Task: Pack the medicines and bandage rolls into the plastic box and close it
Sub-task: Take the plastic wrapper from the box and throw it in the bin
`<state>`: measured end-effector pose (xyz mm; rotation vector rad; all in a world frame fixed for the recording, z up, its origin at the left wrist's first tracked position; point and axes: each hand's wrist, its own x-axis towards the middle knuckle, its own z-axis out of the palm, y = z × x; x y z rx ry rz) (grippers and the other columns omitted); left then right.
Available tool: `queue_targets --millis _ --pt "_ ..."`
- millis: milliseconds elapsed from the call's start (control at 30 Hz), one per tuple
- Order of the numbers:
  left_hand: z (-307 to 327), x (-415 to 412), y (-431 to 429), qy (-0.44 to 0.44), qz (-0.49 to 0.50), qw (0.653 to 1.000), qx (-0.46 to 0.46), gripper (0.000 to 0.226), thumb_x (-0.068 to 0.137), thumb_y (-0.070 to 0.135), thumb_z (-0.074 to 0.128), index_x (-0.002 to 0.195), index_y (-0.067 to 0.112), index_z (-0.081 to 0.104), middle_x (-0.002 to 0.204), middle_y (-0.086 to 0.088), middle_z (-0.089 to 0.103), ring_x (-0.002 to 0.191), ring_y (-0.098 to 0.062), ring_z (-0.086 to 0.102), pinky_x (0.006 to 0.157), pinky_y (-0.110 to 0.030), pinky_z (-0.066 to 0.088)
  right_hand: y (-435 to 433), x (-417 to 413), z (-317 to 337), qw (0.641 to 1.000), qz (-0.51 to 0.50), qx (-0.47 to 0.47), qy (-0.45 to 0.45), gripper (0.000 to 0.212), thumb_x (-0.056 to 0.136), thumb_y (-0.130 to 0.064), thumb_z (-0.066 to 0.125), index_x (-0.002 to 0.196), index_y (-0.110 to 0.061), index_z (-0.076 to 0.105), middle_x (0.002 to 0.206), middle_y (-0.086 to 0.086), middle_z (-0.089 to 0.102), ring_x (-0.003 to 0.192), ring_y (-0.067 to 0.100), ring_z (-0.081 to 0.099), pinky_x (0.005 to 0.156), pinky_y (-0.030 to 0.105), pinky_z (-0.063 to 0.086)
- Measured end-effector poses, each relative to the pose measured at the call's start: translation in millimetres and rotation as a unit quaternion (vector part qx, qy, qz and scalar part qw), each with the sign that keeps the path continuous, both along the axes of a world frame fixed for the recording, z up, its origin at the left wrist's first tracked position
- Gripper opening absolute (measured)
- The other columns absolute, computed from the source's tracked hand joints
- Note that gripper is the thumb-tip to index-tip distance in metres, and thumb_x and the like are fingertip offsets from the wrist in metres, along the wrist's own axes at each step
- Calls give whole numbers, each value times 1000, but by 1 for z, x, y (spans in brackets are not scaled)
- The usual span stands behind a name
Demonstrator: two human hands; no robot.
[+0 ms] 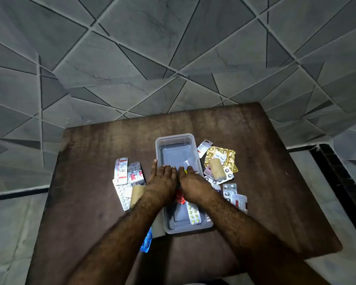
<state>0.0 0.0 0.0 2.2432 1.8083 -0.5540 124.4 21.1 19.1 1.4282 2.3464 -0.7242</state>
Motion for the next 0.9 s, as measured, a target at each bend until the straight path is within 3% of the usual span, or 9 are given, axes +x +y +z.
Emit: queue_targets --millis 300,433,533,633,700,800,900 --pt "-10 2 6 1 14 1000 22 83 90 46 52 150 -1 20 140 -16 52 137 -35 34 117 -56 -5 2 -8 -19 999 12 37 -22 91 84 -37 66 148 3 15 142 35 38 128 45 43 104 46 40" --pt "-7 4 8 -25 7 999 28 65 89 44 55 143 10 41 126 -6 63 128 -32 45 117 -56 -3 4 -8 -20 996 12 84 -1 73 84 -30 66 140 2 32 125 24 56 113 39 54 95 43 43" --pt "-3 0 7 -46 19 998 49 43 86 42 58 121 18 61 107 -4 71 119 -28 52 117 -55 2 5 -8 -21 994 -3 101 29 46 85 -27 63 122 -5 46 111 18 64 101 36 61 86 40 45" --pt "3 0 9 -70 57 993 79 32 84 40 58 109 20 62 104 -2 71 111 -27 57 113 -48 19 7 -10 -21 994 -31 95 48 41 81 -26 67 112 -8 48 103 15 66 94 36 64 81 39 48" --pt "6 -1 12 -98 91 985 107 27 84 38 57 105 22 61 101 0 71 104 -24 60 100 -42 29 9 -11 -17 992 -55 93 68 41 80 -26 68 111 -10 48 100 14 66 91 36 65 78 38 50" --pt "11 0 17 -229 160 945 172 23 85 31 52 102 19 61 98 -3 71 93 -26 65 86 -36 43 15 -10 -6 983 -109 94 116 34 87 -25 60 116 -12 48 101 15 67 92 35 66 75 38 51" --pt "21 -1 20 -410 252 859 174 29 86 24 61 113 15 62 110 -4 68 102 -19 64 86 -27 47 21 -5 11 961 -181 95 184 29 90 -17 53 119 -14 54 105 14 69 96 32 65 79 35 50"
